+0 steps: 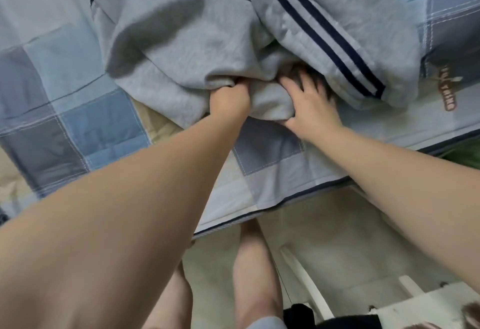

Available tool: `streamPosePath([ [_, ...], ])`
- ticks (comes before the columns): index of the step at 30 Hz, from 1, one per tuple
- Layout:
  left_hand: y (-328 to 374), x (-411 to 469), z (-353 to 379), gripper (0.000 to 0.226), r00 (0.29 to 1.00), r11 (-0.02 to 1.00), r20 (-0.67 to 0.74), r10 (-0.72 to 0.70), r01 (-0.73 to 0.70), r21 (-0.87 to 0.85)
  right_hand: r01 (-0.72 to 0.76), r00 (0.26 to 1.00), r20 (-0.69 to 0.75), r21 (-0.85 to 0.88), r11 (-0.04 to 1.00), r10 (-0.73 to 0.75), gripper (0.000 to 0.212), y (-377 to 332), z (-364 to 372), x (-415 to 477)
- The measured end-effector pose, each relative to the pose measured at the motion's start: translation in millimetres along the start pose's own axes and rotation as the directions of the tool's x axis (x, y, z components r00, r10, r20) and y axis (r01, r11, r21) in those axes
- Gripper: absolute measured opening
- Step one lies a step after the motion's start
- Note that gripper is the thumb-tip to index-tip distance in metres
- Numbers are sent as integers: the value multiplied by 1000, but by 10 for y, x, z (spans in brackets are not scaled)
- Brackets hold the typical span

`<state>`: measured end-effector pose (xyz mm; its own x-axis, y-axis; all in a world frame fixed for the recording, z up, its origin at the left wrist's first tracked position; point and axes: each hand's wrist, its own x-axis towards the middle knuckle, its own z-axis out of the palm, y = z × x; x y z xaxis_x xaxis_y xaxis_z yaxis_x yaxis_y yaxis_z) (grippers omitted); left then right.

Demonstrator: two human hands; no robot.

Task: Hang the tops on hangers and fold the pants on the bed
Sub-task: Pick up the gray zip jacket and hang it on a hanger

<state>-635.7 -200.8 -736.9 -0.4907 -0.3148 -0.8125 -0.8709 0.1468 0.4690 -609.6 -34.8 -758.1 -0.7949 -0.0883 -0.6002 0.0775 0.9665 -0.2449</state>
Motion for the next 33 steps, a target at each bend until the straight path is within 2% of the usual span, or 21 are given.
streamPosePath([
  [2,70,18,-91,36,998,999,38,-48,48,-7,60,995,-93,144,988,-47,44,-77,-117,78],
  [3,94,-7,-158,28,996,997,56,-66,68,-34,99,991,-116,232,968,-73,33,-119,-197,82],
  [5,147,-140,-314,12,993,989,79,-93,101,-108,140,987,-126,375,916,-100,24,-215,-382,16],
  [9,298,-595,-711,18,990,962,74,-120,135,-236,105,994,-67,549,829,-82,8,-460,-829,-372],
  [11,414,-906,-942,25,987,947,82,-139,157,-281,123,992,-77,584,802,-96,4,-605,-1079,-661],
  [17,809,-2105,-1629,28,990,871,57,-127,139,-472,226,974,-146,640,735,-172,16,-1176,-2194,-1672],
  [21,998,-2881,-2112,35,1000,804,-7,-27,18,-594,344,935,-186,678,649,-302,14,-1687,-2903,-2284],
  [23,1042,-3237,-2381,24,997,764,-61,39,-69,-641,382,911,-177,707,595,-374,6,-1976,-3173,-2595],
  [25,1035,-3553,-2659,12,990,709,-81,114,-138,-692,401,884,-149,731,552,-444,10,-2269,-3371,-2897],
  [29,888,-4017,-3249,36,946,627,-123,300,-293,-722,450,817,-124,748,488,-564,20,-2849,-3540,-3390],
  [31,761,-4194,-3527,43,891,635,-105,443,-393,-665,478,809,-180,756,446,-560,21,-3164,-3535,-3583],
  [33,592,-4311,-3771,59,826,662,-62,560,-491,-567,509,814,-256,747,428,-521,19,-3499,-3505,-3753],
])
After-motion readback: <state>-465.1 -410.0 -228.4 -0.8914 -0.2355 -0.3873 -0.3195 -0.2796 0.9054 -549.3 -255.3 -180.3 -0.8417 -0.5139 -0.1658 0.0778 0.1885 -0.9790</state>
